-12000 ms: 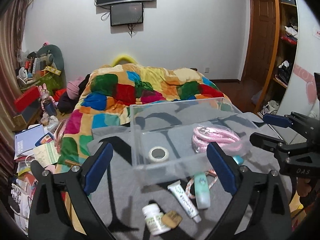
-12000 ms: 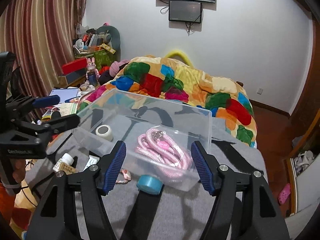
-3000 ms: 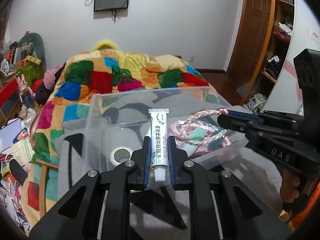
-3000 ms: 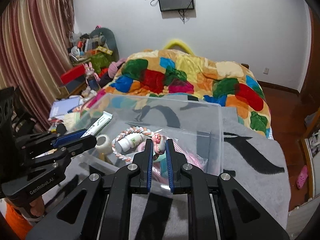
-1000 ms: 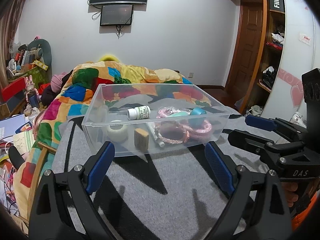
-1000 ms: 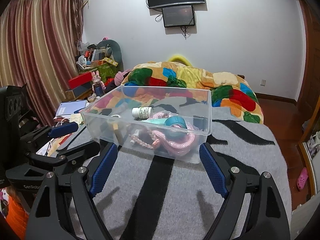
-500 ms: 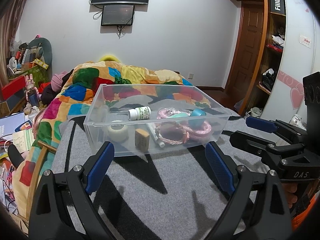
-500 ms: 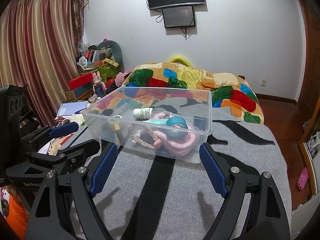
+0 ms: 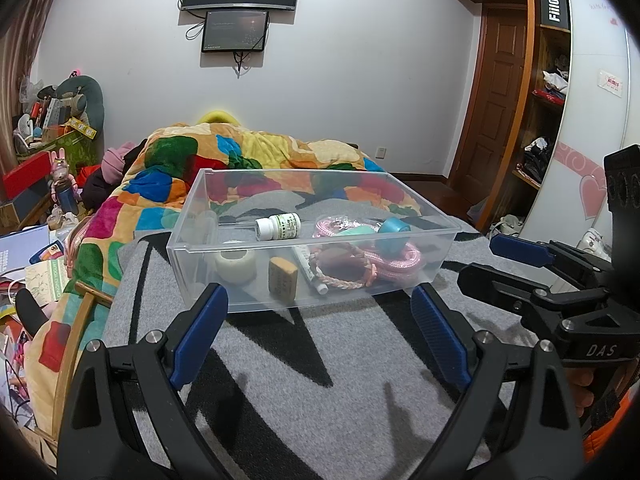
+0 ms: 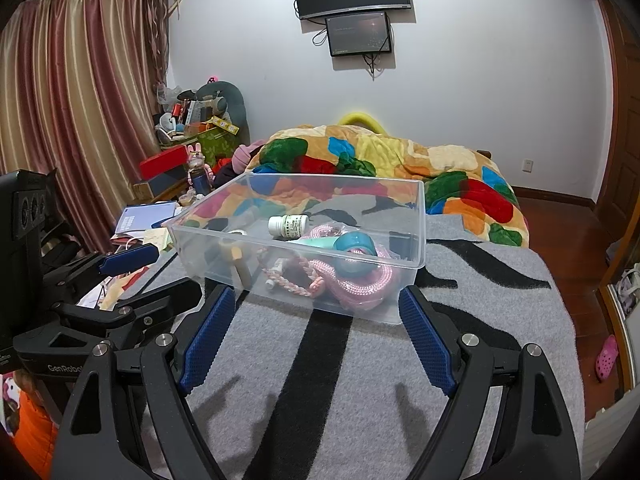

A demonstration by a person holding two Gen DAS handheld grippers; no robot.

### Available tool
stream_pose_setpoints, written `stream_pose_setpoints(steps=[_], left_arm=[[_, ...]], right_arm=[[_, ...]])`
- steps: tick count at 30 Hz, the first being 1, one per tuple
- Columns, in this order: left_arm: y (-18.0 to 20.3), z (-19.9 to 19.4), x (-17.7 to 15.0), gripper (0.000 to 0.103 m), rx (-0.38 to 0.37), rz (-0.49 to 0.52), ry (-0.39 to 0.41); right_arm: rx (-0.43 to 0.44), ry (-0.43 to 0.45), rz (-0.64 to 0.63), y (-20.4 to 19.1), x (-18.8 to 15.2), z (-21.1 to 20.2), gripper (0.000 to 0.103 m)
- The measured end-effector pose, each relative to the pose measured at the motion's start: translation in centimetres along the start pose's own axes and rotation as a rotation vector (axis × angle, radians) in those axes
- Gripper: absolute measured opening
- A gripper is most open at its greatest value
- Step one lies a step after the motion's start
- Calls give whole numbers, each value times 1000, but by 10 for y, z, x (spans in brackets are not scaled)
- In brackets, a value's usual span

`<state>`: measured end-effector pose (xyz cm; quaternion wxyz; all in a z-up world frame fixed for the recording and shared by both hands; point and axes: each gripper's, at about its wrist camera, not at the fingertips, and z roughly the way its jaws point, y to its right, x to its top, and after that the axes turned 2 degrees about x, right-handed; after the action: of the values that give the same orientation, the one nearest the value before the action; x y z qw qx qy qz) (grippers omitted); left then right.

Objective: Organize objects

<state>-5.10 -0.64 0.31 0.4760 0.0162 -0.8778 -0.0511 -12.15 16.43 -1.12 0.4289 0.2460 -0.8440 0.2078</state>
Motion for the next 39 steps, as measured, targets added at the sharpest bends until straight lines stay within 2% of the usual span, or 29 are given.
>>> stream_pose_setpoints(steps=[39], left_arm=[[7, 0, -2, 95, -10, -12, -12]], right_arm=[[3, 1, 2, -4, -2, -1, 82]])
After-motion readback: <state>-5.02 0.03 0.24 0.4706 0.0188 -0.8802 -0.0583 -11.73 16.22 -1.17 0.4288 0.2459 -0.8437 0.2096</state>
